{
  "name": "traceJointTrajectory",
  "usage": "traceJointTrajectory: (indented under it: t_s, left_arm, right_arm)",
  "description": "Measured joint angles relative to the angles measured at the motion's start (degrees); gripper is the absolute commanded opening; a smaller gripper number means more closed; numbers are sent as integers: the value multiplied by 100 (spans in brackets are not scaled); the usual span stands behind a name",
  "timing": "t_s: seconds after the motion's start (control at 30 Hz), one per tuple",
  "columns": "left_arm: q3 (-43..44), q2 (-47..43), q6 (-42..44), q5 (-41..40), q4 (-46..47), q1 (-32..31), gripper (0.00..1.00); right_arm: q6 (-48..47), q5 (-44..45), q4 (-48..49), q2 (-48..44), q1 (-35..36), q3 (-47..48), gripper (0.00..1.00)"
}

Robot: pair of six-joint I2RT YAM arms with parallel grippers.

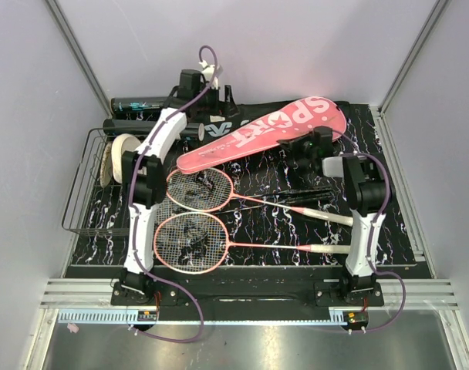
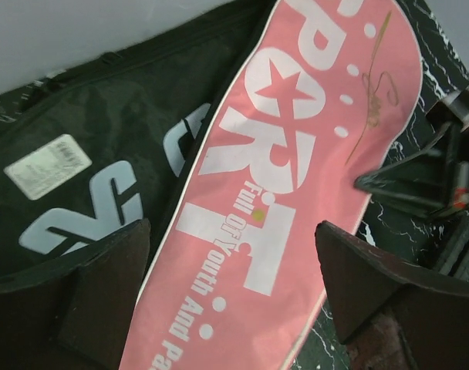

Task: Pack up the badminton gear
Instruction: Pick up the racket bag from the center of the board, then place the racket bag at the center of the board.

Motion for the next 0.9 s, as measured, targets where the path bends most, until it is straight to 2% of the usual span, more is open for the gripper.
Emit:
traceJointTrajectory:
  t_s: [0.2, 0.4, 0.57, 0.6, 0.67, 0.7, 0.73, 0.77, 0.9]
  left_arm:
    - [262, 629, -258, 195, -2, -225, 91]
    - [116, 708, -629, 378, 44, -420, 89]
    - [-249, 710, -1104, 691, 116, -634, 88]
    - [-402, 708, -1241, 739, 181, -684, 88]
    - [-717, 708, -1405, 769, 315, -785, 88]
    - [-916, 708, -1456, 767, 363, -837, 83]
    - [-1097, 708, -1504, 743, 367, -903, 80]
    - [-1257, 708, -1554, 710, 356, -962, 79]
    - [-1873, 529, -1742, 634, 684, -1117, 79]
  right_arm:
    - [-319, -1285, 345, -546, -619, -225, 0]
    - [-975, -2846, 354, -925, -1204, -323, 0]
    - [-1355, -3539, 313, -1067, -1296, -555, 0]
    - [-1425, -3624, 249, -1108, -1292, -597, 2]
    - [-1687, -3670, -103, -1237, -1294, -638, 18]
    - [-1982, -3585, -505, -1325, -1292, -612, 26]
    - [-2317, -3407, -1019, -1438, -1285, -573, 36]
    - [-2632, -3213, -1523, -1547, -1292, -511, 53]
    - [-3836, -1685, -3615, -1893, -1309, 9, 67]
